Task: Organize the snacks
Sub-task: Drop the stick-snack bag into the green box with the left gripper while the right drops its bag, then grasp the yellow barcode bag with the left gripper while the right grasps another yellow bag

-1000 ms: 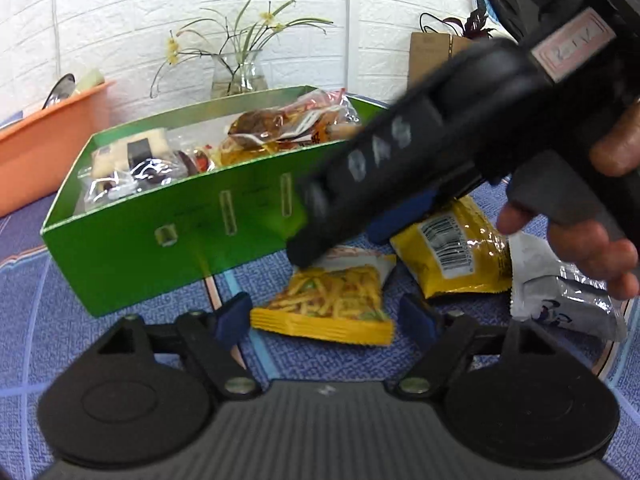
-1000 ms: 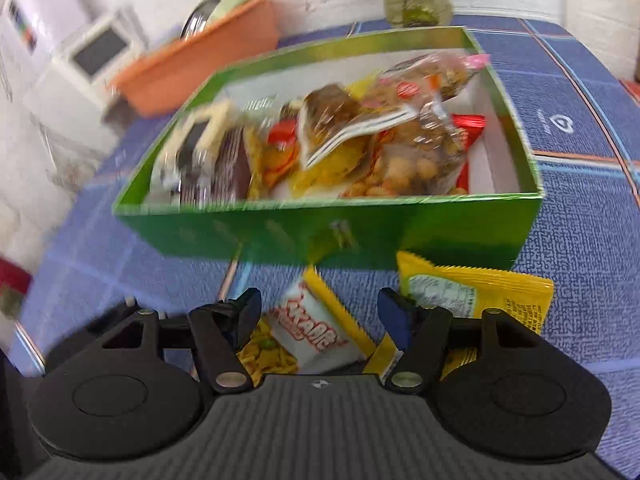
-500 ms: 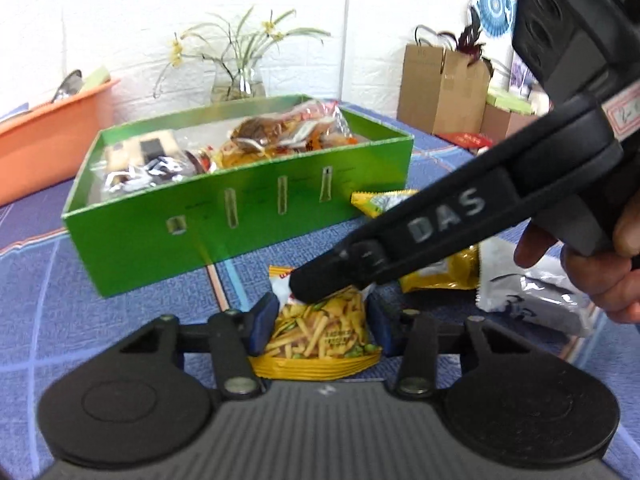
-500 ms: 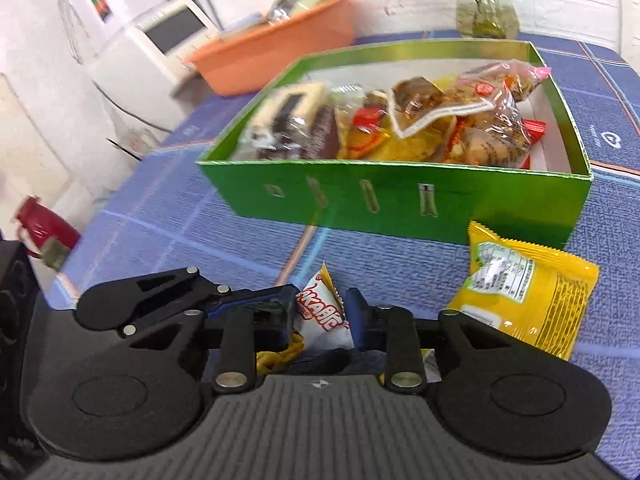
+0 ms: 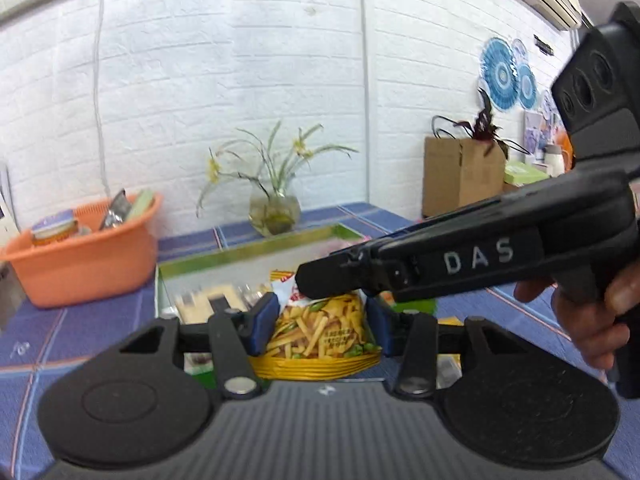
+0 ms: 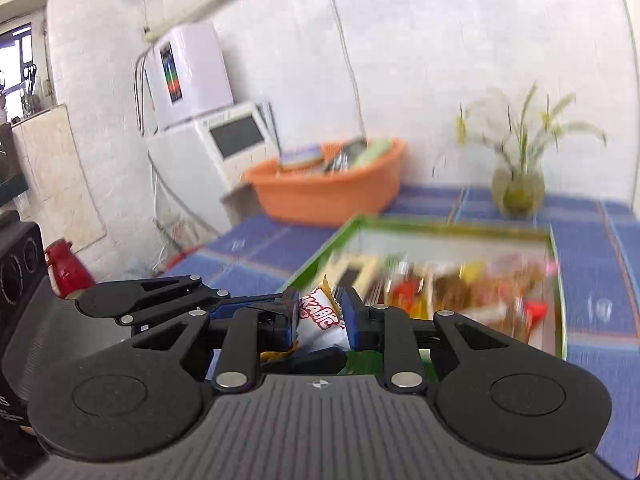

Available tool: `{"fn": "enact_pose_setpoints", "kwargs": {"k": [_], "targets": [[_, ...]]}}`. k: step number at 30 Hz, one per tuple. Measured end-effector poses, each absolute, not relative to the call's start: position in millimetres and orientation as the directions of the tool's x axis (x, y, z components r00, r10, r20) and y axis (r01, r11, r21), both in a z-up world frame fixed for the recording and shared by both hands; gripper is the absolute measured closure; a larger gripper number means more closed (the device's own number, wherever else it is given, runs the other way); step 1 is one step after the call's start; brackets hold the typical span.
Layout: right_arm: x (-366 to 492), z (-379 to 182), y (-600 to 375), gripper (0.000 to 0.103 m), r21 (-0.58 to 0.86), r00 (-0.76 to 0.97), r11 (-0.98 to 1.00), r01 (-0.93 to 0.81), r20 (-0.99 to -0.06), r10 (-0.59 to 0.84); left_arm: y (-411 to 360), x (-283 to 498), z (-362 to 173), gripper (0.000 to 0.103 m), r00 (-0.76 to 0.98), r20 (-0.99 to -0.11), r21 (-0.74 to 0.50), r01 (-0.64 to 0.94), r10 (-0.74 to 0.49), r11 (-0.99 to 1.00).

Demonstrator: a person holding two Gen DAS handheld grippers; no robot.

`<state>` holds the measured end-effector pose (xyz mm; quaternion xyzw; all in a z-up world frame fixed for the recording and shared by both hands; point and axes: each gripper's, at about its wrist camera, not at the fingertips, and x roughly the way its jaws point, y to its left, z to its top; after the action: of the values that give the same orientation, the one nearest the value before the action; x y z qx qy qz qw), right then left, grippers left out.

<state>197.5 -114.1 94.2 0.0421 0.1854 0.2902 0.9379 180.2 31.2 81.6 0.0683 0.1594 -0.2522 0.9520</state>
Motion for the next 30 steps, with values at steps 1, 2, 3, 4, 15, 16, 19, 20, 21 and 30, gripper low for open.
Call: {"fn": "enact_pose_setpoints", "kwargs": {"k": [1, 2, 3, 4, 15, 16, 19, 20, 21, 30], "targets": [[203, 95, -114, 0.060, 0.162, 0.774, 0.831, -0.533, -0.302, 0.556, 32, 186, 86, 0.056, 0.829, -0.331, 0.050, 0.492, -0.450, 0.869], [209, 94, -114, 0.060, 0.140, 0.787, 0.835, -0.533, -0.282, 0.549, 30, 192, 86, 0.056, 0.837, -0.326, 0.057, 0.482, -0.440, 0.874], [214, 92, -113, 0.060, 0.124, 0.794, 0.837, -0.533, -0.269, 0.545, 27, 201, 86, 0.056, 0.843, -0.327, 0.069, 0.471, -0.426, 0.879], [219, 90, -113, 0.059, 0.104, 0.799, 0.838, -0.536, -0.259, 0.543, 23, 209, 85, 0.056, 0.850, -0.331, 0.084, 0.460, -0.410, 0.884], [268, 54, -126, 0.071, 0.166, 0.816, 0.864, -0.475, -0.285, 0.503, 3, 290, 40, 0.054, 0.806, -0.454, 0.043, 0.446, -0.380, 0.894], [267, 53, -131, 0.068, 0.188, 0.823, 0.866, -0.464, -0.271, 0.500, 6, 291, 39, 0.053, 0.807, -0.455, 0.032, 0.439, -0.378, 0.898], [254, 55, -148, 0.059, 0.227, 0.854, 0.869, -0.439, -0.195, 0.483, 17, 281, 44, 0.045, 0.834, -0.426, 0.038, 0.403, -0.350, 0.914], [248, 58, -154, 0.056, 0.236, 0.866, 0.873, -0.427, -0.172, 0.470, 20, 276, 47, 0.044, 0.846, -0.413, 0.050, 0.390, -0.337, 0.920], [241, 62, -163, 0.045, 0.256, 0.875, 0.874, -0.414, -0.152, 0.459, 22, 269, 50, 0.044, 0.858, -0.398, 0.063, 0.378, -0.324, 0.924], [166, 62, -255, 0.000, 0.510, 0.907, 0.820, -0.262, -0.160, 0.389, 7, 181, 48, 0.001, 0.795, -0.379, 0.064, 0.534, -0.475, 0.843]]}}
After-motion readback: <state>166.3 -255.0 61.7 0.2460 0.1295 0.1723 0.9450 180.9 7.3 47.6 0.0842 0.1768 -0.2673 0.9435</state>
